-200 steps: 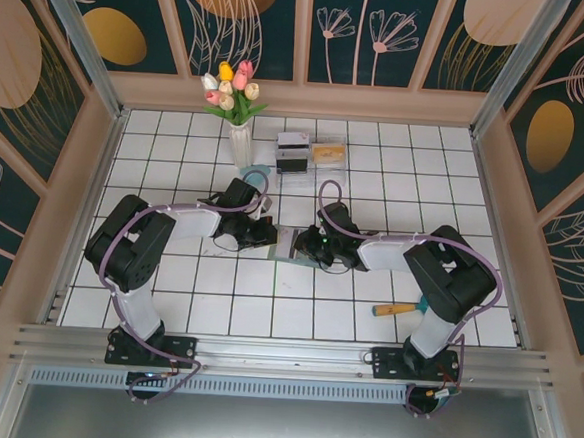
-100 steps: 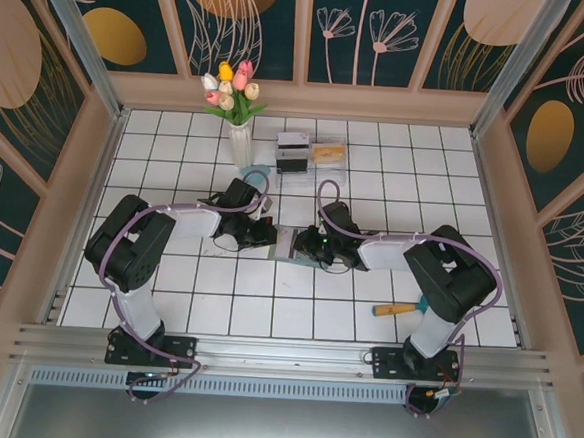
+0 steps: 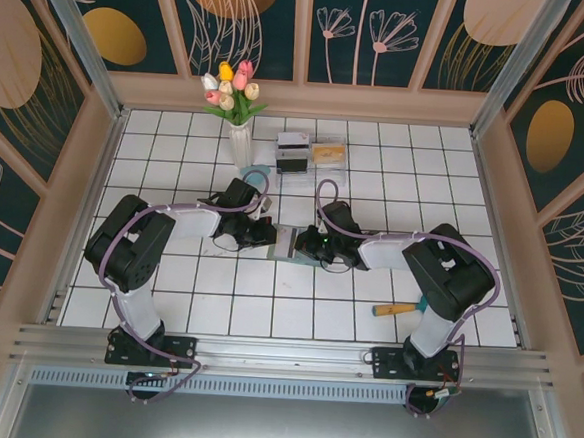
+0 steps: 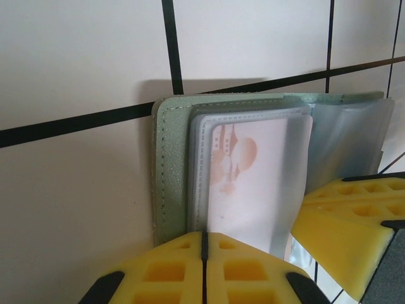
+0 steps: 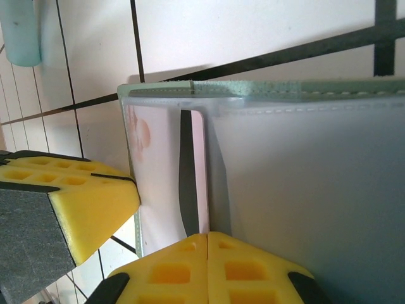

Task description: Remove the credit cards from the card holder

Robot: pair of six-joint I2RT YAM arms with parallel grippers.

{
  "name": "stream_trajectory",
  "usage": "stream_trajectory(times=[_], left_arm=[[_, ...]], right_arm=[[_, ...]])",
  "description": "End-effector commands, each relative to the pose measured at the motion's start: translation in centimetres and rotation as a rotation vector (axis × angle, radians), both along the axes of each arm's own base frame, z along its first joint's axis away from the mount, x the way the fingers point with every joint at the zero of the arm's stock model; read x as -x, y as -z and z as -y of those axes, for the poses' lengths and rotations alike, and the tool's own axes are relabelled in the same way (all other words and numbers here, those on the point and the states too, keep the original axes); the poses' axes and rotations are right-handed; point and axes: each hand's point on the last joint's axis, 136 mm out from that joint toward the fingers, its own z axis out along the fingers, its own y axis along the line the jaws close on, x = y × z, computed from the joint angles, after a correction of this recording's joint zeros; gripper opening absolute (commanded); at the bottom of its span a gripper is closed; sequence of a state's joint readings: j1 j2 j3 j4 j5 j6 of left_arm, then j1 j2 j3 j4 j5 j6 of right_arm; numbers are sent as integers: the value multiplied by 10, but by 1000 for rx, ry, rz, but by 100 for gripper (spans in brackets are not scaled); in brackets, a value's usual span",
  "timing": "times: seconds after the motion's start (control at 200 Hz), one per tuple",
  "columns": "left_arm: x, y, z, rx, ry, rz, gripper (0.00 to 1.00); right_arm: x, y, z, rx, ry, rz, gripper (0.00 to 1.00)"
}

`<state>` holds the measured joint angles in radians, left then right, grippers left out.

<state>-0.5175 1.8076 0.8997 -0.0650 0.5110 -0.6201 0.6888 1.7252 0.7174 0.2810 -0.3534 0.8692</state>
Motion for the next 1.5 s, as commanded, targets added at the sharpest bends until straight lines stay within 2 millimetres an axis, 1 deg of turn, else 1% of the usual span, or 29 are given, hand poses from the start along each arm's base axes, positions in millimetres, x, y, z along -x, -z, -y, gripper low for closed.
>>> stream_trajectory(times=[0.0, 0.17, 0.335, 0.445, 0.535, 0.601, 0.681, 0.771, 0.856, 1.001, 1.061, 1.176, 1.261, 1.316, 1.411, 1.491], left_arm=[[17, 31, -24, -146, -22, -75, 10], [16, 33, -29, -172, -30, -73, 11], [14, 29, -28, -170, -33, -60, 11], [13, 26, -26, -161, -30, -53, 12], [12, 23, -23, -145, -21, -49, 11], [8, 16, -18, -121, -13, -34, 12], [2, 3, -13, -95, -3, -4, 13], [-6, -20, -4, -45, 9, 42, 14], [-9, -38, 2, -2, 18, 79, 15], [-7, -47, 13, 74, 39, 80, 14], [-7, -42, 17, 89, 44, 64, 13], [-11, -31, 18, 75, 34, 47, 10], [-9, -25, 21, 82, 45, 30, 9], [-7, -20, 21, 78, 53, 15, 8], [-6, -18, 20, 73, 55, 14, 7], [-4, -12, 18, 64, 56, 0, 7]], right_arm=[[2, 2, 2, 15, -16, 15, 7], [4, 2, 14, 55, -11, 7, 5], [5, -3, 25, 73, 2, 8, 5], [6, -7, 28, 70, 5, 11, 5], [7, -9, 26, 54, -3, 13, 6], [7, -10, 23, 40, -12, 9, 8], [6, -7, 20, 34, -18, -1, 9], [5, -5, 18, 32, -24, -6, 9], [5, -4, 16, 30, -29, -10, 9], [5, -1, 15, 28, -34, -16, 10], [5, 2, 15, 32, -33, -23, 11], [6, 5, 15, 33, -34, -30, 11], [6, 5, 15, 30, -35, -34, 12], [7, 6, 15, 30, -35, -37, 12], [6, 5, 15, 31, -32, -38, 13], [6, 7, 17, 29, -25, -43, 15]])
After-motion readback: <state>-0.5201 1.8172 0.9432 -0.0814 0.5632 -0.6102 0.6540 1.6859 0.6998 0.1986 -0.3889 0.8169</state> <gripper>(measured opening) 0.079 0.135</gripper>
